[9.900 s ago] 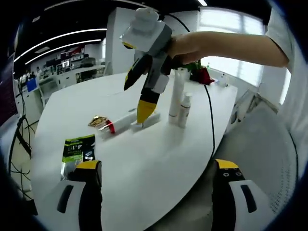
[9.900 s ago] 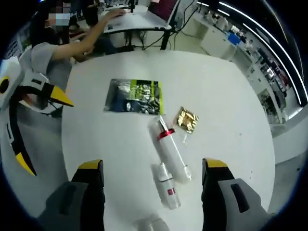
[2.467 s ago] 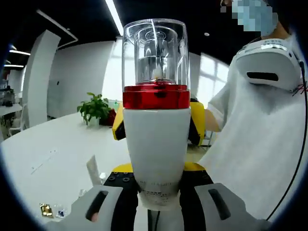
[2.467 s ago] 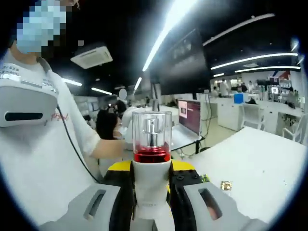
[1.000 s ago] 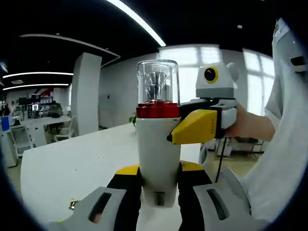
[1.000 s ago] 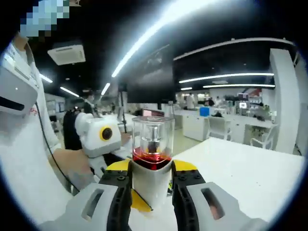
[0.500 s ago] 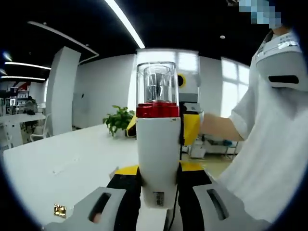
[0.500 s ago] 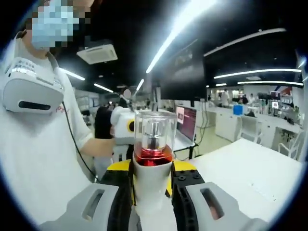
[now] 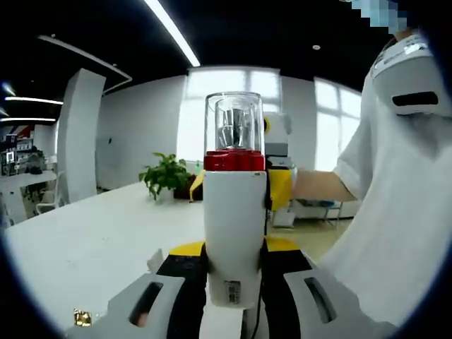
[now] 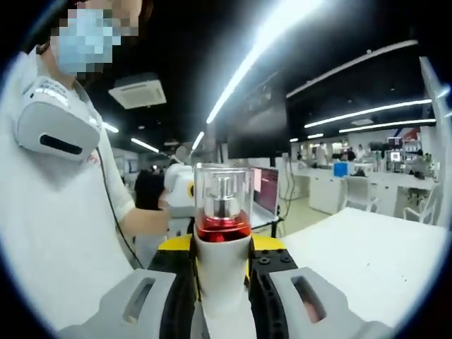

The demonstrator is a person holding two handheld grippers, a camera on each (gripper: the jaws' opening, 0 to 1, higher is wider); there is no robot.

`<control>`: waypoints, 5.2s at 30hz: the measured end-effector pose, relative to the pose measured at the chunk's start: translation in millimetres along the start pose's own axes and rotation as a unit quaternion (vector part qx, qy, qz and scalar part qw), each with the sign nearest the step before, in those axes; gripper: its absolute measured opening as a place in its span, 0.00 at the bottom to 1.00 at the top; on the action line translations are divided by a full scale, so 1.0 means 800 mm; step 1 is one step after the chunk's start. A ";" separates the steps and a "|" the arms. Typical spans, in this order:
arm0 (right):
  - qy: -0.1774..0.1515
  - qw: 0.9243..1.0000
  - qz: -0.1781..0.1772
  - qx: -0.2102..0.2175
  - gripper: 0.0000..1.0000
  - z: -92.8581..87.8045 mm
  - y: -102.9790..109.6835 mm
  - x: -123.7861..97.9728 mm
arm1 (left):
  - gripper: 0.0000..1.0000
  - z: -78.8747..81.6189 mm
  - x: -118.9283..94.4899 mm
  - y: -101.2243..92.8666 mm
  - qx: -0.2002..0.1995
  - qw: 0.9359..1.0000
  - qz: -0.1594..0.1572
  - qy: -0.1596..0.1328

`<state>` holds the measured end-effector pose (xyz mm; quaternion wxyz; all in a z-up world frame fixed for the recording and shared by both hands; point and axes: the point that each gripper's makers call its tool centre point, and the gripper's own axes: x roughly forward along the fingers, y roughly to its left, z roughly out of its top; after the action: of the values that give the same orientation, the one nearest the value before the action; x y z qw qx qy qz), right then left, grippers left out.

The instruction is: Arrange the skincare products in the storage area until every visible bottle or jar stands upright without overlapping.

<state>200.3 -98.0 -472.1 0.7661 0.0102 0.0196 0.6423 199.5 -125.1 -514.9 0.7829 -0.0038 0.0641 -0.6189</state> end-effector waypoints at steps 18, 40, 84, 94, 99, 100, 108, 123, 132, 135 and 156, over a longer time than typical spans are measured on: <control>0.138 0.988 -0.047 -0.044 0.26 -0.103 -0.012 -0.032 | 0.27 -0.104 0.060 0.003 -0.001 0.995 -0.005 0.102; 0.235 0.966 -0.108 -0.022 0.27 -0.275 -0.072 -0.106 | 0.26 -0.272 0.153 0.041 0.029 0.973 -0.002 0.229; 0.280 0.951 -0.128 -0.015 0.28 -0.322 -0.167 -0.138 | 0.41 -0.315 0.124 0.072 -0.074 0.967 0.060 0.237; 0.265 0.956 -0.125 -0.027 0.28 -0.318 -0.208 -0.127 | 0.53 -0.311 0.065 0.075 -0.132 0.960 0.118 0.218; 0.251 0.959 -0.130 -0.014 0.28 -0.318 -0.229 -0.123 | 0.59 -0.321 0.035 0.085 -0.156 0.950 0.158 0.219; 0.250 0.959 -0.130 -0.014 0.28 -0.317 -0.229 -0.121 | 0.60 -0.318 0.031 0.088 -0.164 0.949 0.168 0.211; 0.245 0.962 -0.123 -0.014 0.28 -0.314 -0.243 -0.111 | 0.70 -0.321 0.012 0.104 -0.167 0.945 0.197 0.203; 0.249 0.964 -0.096 -0.016 0.28 -0.313 -0.239 -0.103 | 0.73 -0.323 0.011 0.120 -0.163 0.942 0.214 0.201; 0.236 0.965 -0.113 0.010 0.29 -0.314 -0.240 -0.109 | 0.73 -0.318 0.010 0.121 -0.168 0.942 0.219 0.193; 0.219 0.968 -0.123 0.016 0.36 -0.305 -0.244 -0.106 | 0.73 -0.318 0.011 0.122 -0.169 0.943 0.217 0.190; 0.245 0.931 -0.262 0.068 0.53 -0.308 -0.210 -0.148 | 0.78 -0.274 -0.047 0.128 -0.164 0.937 0.256 0.172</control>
<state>334.1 -246.2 -723.3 0.8759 -0.1008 0.2529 0.3984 266.9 -48.8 -737.6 0.8802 -0.0090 0.2975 -0.3697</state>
